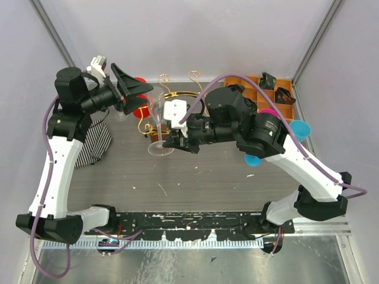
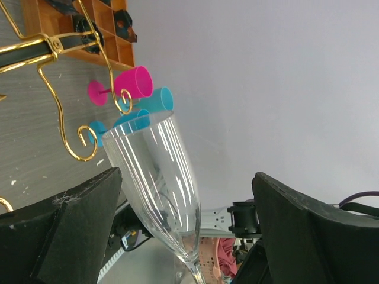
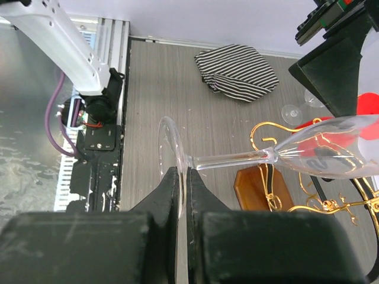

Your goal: Take the wine glass off the wine glass rack

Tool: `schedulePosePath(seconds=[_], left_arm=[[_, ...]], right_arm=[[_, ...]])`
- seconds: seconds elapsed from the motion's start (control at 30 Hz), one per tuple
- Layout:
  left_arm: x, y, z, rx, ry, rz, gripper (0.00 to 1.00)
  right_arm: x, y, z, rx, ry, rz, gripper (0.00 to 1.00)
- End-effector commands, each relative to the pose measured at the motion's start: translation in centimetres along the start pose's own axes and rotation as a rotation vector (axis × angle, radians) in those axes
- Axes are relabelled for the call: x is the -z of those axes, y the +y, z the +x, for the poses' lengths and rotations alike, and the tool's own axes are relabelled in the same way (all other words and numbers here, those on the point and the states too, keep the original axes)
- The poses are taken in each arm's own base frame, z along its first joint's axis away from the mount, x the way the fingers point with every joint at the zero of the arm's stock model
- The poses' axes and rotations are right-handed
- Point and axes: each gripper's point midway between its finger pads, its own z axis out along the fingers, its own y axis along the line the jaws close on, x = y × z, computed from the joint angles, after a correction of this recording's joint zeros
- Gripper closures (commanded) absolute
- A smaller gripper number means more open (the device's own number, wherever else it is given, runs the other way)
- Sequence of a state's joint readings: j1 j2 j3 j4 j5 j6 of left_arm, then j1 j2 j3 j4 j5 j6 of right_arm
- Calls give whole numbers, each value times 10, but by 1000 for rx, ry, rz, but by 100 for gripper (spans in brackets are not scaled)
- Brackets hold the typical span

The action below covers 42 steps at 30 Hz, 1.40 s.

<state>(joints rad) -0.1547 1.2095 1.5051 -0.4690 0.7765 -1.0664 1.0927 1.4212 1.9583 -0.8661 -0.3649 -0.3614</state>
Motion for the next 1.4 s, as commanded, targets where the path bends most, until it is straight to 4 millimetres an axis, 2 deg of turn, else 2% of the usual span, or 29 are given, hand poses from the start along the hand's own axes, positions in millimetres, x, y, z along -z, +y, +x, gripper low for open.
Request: schedulePosePath(seconds=[0.0,0.1,0.4,0.7,1.0,1.37], left_arm=[[1,-2,23,22,108,3,2],[-1,8,28,35,133,-32,2],[-5,15,36,39,179,-58,0],[-3,22,36,29,172,-104,12],[-3,17,30,9,143,-101,12],[-9,14,22,3,107,-70,28]], right_arm=[[4,-11,-32,113,-83,66,99],[4,-9,-35,124,-89,65,99],[-2,-7,-34,148,-80,63,99],[1,-8,-30,154,-65,75,99],[1,-4,-29,145,-69,55,99],[4,4,-34,137,-94,26,99]])
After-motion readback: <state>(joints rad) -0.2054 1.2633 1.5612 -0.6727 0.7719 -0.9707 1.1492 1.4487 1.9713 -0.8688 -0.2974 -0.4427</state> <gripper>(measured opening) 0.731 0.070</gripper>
